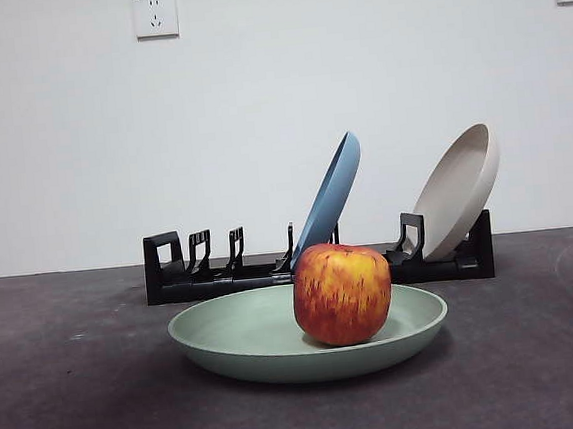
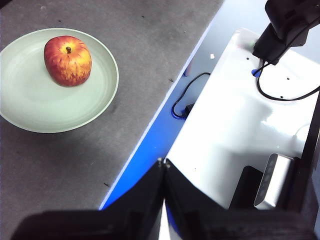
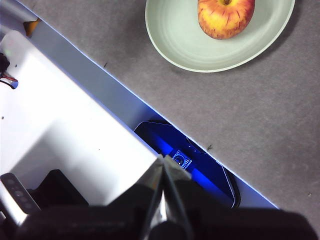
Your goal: Take the green plate from the plate rack,put the plate on the table,take the apple from the table,put the apple in the plate
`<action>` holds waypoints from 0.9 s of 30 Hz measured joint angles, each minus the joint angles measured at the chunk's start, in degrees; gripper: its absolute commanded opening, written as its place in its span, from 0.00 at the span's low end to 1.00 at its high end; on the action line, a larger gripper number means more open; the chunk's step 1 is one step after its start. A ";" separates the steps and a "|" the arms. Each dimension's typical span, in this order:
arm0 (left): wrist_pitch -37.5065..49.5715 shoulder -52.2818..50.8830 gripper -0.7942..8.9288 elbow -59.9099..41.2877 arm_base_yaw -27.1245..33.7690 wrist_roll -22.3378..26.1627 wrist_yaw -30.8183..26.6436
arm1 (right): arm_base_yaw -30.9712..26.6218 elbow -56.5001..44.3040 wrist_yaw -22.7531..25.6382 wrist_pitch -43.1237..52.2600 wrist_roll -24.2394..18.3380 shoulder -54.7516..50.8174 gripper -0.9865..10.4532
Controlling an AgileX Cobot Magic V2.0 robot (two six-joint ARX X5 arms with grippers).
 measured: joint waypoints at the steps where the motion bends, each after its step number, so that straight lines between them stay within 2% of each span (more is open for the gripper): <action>1: 0.00 0.00 0.08 0.00 0.00 0.00 0.02 | 0.00 0.00 -0.02 0.00 0.00 0.00 0.09; 15: 0.04 0.00 0.08 0.00 0.00 0.02 -0.11 | 0.00 0.00 -0.02 0.00 0.00 0.00 0.09; 19: 3.08 -0.04 0.08 0.00 0.46 0.74 -5.31 | 0.00 0.00 0.00 0.02 0.00 0.00 0.09; 22: 10.54 -1.05 0.08 -0.02 3.65 5.42 -10.82 | 0.00 0.00 -0.02 0.02 0.00 0.00 0.09; 24: 17.68 -2.51 0.08 -0.02 7.69 10.27 -10.75 | 0.00 0.00 -0.02 0.02 0.00 0.00 0.09; 27: 27.69 -5.60 0.08 -0.02 16.37 17.18 -7.23 | 0.00 0.00 -0.02 0.02 0.00 0.00 0.09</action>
